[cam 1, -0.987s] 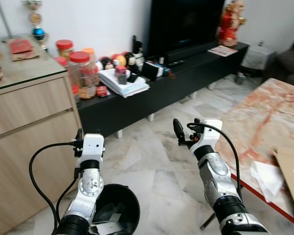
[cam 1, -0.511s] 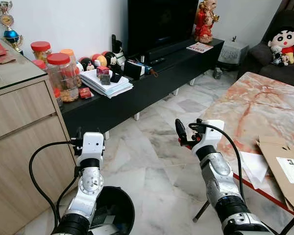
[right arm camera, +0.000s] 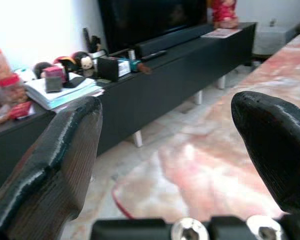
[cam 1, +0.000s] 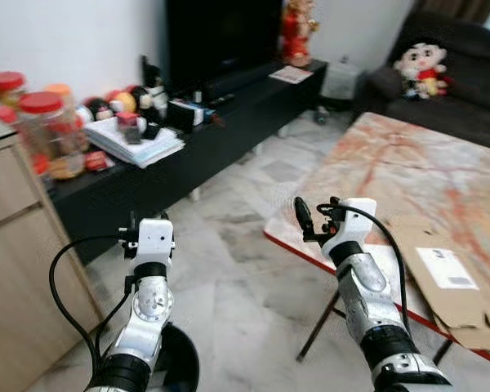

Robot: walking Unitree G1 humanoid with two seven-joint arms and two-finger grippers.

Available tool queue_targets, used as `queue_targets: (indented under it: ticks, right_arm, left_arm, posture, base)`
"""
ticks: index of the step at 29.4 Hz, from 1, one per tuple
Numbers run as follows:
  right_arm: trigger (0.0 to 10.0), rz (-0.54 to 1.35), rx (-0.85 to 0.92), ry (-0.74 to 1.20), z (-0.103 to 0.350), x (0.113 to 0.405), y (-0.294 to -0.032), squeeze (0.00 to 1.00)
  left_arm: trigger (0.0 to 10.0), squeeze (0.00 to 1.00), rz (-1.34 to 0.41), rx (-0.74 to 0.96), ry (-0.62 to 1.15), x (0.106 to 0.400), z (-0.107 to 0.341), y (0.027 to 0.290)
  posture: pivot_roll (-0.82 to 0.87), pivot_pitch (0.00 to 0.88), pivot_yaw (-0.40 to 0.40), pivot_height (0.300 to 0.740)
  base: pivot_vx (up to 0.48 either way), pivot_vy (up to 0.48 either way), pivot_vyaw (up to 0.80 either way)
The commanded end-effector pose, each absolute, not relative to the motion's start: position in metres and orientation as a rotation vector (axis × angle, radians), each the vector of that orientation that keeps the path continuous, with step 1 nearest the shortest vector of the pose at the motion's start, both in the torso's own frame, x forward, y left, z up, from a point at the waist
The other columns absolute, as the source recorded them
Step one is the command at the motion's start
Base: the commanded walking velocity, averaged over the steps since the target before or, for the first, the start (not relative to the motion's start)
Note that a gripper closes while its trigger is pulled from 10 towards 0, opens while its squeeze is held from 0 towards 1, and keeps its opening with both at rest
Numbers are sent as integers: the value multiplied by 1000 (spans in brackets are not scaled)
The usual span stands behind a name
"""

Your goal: Picking trash to rubbish bin

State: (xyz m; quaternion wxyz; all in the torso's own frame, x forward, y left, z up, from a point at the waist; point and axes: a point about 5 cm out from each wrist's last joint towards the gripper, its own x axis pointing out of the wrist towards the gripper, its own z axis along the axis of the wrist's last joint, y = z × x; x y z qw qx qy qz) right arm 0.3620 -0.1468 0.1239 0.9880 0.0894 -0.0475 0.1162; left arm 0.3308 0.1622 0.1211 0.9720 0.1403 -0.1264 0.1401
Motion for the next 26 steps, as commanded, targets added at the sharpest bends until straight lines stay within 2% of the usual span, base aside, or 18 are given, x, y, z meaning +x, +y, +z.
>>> queue_targets:
  ticks: [1, 8, 15, 26]
  right_arm:
    - [10000, 222, 185, -102, 126, 363, -149, 0]
    - [10000, 220, 181, -101, 126, 363, -150, 0]
    - [10000, 219, 181, -101, 126, 363, -151, 0]
    - [10000, 222, 183, -99, 125, 363, -150, 0]
  left_arm:
    - [10000, 0, 285, 275, -262, 331, 123, 161]
    - [10000, 0, 284, 282, -260, 332, 124, 160]
    - [10000, 0, 279, 269, -268, 332, 124, 159]
    - [10000, 0, 278, 262, -272, 331, 125, 159]
  posture:
    - [-28, 25, -72, 740]
    - [-30, 28, -73, 740]
    - [-30, 28, -73, 740]
    - [-31, 28, -74, 740]
  base:
    - [0, 0, -800]
    - [0, 0, -800]
    - [0, -386, -800]
    - [0, 0, -798]
